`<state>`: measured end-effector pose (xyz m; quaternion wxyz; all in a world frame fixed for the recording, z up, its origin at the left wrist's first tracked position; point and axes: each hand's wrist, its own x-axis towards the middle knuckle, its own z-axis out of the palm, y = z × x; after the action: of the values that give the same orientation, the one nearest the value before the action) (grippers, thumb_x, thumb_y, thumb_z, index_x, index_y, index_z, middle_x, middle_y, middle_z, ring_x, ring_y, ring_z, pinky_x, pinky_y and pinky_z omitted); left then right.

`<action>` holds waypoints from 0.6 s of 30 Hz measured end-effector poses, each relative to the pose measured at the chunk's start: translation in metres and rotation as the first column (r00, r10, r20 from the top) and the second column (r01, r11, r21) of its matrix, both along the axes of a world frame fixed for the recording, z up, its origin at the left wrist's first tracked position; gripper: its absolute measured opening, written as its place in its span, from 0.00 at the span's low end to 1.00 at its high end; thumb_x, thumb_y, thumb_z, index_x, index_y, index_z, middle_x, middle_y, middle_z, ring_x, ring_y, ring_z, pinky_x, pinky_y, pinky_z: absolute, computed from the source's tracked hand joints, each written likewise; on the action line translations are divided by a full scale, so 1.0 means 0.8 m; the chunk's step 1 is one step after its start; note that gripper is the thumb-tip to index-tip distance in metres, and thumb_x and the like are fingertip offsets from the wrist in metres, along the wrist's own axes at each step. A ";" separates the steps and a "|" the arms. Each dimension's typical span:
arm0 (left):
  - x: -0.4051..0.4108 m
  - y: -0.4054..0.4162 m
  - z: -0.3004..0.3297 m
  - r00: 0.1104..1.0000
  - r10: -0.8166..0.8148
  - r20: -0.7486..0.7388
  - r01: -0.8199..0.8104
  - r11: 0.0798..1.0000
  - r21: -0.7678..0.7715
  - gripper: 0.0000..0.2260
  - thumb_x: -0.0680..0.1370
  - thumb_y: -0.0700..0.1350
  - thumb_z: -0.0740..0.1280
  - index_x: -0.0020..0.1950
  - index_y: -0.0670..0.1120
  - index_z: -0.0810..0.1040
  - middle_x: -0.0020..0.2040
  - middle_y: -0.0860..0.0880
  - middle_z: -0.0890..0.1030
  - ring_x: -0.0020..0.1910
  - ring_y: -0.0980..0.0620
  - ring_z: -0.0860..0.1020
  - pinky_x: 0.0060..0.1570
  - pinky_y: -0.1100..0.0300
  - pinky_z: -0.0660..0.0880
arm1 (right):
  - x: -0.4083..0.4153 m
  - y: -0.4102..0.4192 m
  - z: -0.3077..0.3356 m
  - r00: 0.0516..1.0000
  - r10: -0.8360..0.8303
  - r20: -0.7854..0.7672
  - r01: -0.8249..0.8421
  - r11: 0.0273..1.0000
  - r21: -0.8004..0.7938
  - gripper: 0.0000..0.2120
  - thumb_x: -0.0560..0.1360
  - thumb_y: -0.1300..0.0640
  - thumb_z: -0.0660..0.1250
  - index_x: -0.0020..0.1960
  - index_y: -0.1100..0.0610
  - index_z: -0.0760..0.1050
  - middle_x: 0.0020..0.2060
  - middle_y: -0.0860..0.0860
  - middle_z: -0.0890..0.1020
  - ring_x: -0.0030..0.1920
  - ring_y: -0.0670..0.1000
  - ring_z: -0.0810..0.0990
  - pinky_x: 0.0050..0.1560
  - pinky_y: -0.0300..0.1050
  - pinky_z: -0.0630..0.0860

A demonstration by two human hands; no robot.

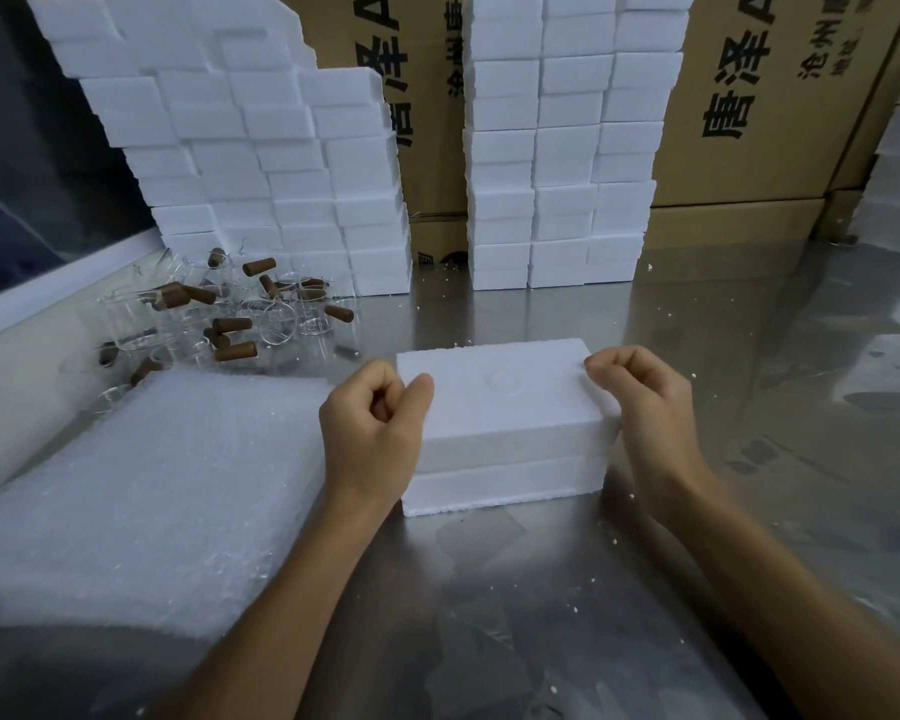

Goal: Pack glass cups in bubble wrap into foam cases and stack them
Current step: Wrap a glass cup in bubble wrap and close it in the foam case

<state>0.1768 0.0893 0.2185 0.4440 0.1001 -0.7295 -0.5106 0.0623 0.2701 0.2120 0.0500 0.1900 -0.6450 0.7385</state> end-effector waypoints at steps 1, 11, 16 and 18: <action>-0.001 -0.001 -0.003 0.999 0.017 0.034 -0.016 1.000 -0.009 0.16 0.70 0.45 0.67 0.30 0.42 0.61 0.25 0.53 0.61 0.28 0.54 0.60 0.30 0.60 0.60 | -0.001 0.000 -0.002 1.000 0.001 0.012 -0.001 1.000 0.031 0.07 0.75 0.65 0.67 0.39 0.57 0.77 0.35 0.45 0.80 0.37 0.42 0.75 0.40 0.35 0.71; -0.013 -0.012 -0.017 0.969 0.073 0.235 -0.075 0.997 0.001 0.12 0.81 0.42 0.61 0.58 0.52 0.82 0.54 0.58 0.79 0.46 0.78 0.72 0.46 0.82 0.66 | 0.014 -0.006 -0.009 0.991 0.126 0.052 -0.137 0.930 0.340 0.18 0.71 0.40 0.70 0.59 0.41 0.73 0.59 0.37 0.75 0.55 0.38 0.75 0.52 0.38 0.70; -0.014 -0.024 -0.018 0.969 0.081 0.234 -0.110 0.987 0.114 0.13 0.83 0.48 0.59 0.59 0.52 0.83 0.50 0.62 0.81 0.51 0.59 0.78 0.55 0.60 0.74 | 0.009 0.000 -0.015 0.946 0.322 0.033 -0.305 0.852 0.425 0.40 0.60 0.34 0.79 0.68 0.32 0.64 0.52 0.24 0.74 0.53 0.30 0.75 0.50 0.26 0.74; -0.015 -0.031 -0.019 0.970 0.057 0.237 -0.091 0.987 0.132 0.12 0.82 0.47 0.60 0.57 0.53 0.83 0.47 0.67 0.81 0.50 0.61 0.77 0.56 0.57 0.74 | 0.005 0.001 -0.015 0.937 0.350 0.001 -0.313 0.837 0.449 0.44 0.59 0.33 0.78 0.70 0.32 0.62 0.52 0.23 0.73 0.54 0.31 0.76 0.49 0.25 0.73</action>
<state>0.1650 0.0644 0.2037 0.3661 0.2176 -0.7341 -0.5289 0.0666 0.2711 0.1997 -0.0970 0.3351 -0.7504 0.5614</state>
